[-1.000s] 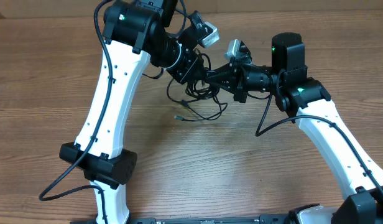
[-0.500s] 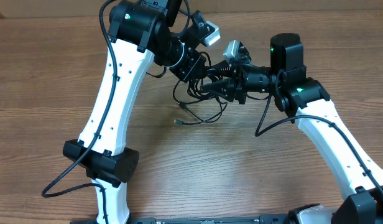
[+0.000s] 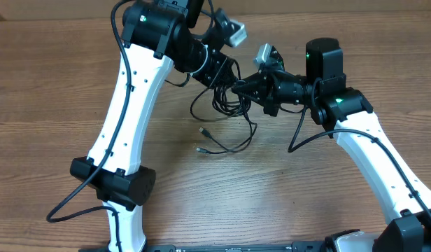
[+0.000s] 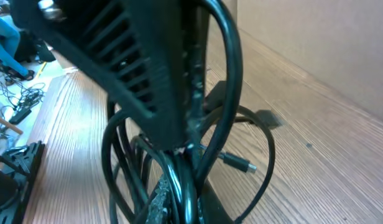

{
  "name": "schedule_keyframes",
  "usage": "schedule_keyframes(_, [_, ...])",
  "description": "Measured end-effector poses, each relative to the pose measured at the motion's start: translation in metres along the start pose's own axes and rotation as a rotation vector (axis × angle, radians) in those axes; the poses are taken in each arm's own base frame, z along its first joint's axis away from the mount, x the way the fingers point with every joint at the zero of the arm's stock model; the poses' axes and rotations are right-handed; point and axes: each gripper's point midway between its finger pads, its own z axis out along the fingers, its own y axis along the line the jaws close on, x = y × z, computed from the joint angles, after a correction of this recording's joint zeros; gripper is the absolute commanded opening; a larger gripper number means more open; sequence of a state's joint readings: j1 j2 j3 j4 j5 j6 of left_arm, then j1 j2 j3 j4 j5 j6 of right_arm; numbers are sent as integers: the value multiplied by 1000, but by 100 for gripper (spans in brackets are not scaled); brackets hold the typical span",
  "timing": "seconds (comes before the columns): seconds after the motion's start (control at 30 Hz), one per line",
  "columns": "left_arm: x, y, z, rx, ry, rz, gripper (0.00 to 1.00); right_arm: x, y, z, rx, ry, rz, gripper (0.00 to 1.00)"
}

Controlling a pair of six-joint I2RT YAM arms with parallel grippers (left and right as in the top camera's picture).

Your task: Untangle cables

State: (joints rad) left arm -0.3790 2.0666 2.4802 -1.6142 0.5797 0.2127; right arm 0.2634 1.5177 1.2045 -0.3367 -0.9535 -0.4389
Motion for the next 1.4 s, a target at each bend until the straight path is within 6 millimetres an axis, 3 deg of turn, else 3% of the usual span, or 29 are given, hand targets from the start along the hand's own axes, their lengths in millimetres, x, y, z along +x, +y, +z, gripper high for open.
schedule_keyframes(0.67, [-11, 16, -8, -17, -59, -121, 4, -1, 1, 0, -7, -3, 0, 4])
schedule_keyframes(0.83, [-19, 37, -16, -69, -114, -287, 5, -2, 3, 0, -16, -8, -4, 4])
schedule_keyframes(1.2, [-10, 68, -29, -138, -144, -681, 5, -4, 5, 3, -20, -8, -14, 4])
schedule_keyframes(1.4, [7, 130, -62, -313, -232, -927, 4, -3, 10, 3, -42, -7, -5, 4])
